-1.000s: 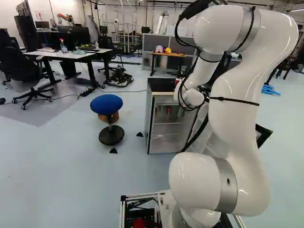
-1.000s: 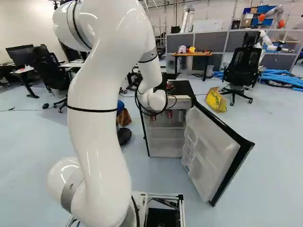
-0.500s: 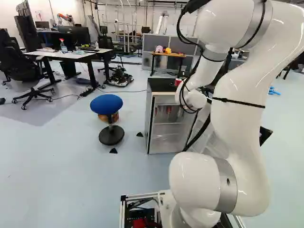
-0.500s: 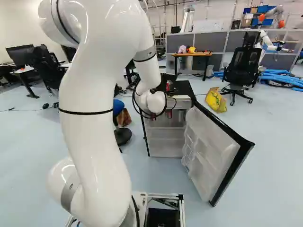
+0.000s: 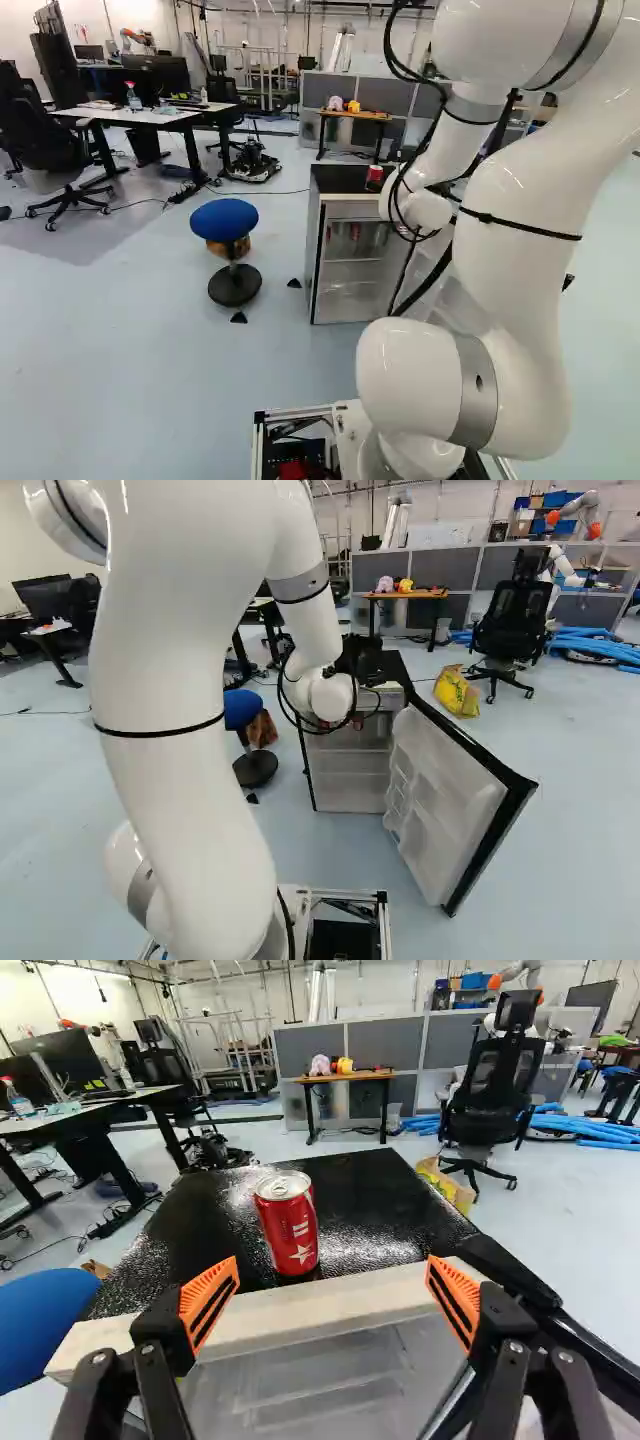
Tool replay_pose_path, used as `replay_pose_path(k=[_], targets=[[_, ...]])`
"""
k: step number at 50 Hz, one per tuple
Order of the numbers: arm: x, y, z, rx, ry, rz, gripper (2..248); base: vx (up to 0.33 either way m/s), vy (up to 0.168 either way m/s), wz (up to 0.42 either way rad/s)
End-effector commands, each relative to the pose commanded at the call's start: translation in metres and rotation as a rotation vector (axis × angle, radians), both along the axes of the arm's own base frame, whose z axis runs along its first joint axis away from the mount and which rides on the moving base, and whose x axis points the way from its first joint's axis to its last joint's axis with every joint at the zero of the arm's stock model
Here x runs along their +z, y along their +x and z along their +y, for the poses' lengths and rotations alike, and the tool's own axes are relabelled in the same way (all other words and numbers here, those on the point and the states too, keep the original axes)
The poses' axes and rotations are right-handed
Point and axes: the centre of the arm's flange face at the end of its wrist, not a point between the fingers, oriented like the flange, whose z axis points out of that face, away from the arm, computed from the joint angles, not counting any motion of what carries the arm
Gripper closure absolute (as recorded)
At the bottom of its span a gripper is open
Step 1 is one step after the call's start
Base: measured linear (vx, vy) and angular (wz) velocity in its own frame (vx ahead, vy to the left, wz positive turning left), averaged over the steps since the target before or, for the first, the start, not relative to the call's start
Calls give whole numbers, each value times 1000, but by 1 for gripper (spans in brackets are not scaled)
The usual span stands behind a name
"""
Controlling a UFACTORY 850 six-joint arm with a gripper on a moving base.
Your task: Grab a drink from the fridge
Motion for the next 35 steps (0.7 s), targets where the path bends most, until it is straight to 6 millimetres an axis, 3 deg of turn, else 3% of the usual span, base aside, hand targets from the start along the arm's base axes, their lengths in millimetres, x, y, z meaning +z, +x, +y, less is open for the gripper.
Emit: replay_pose_path(k=[35], targets=[[19,-45,-41,-76,-19,178,3,0,0,0]])
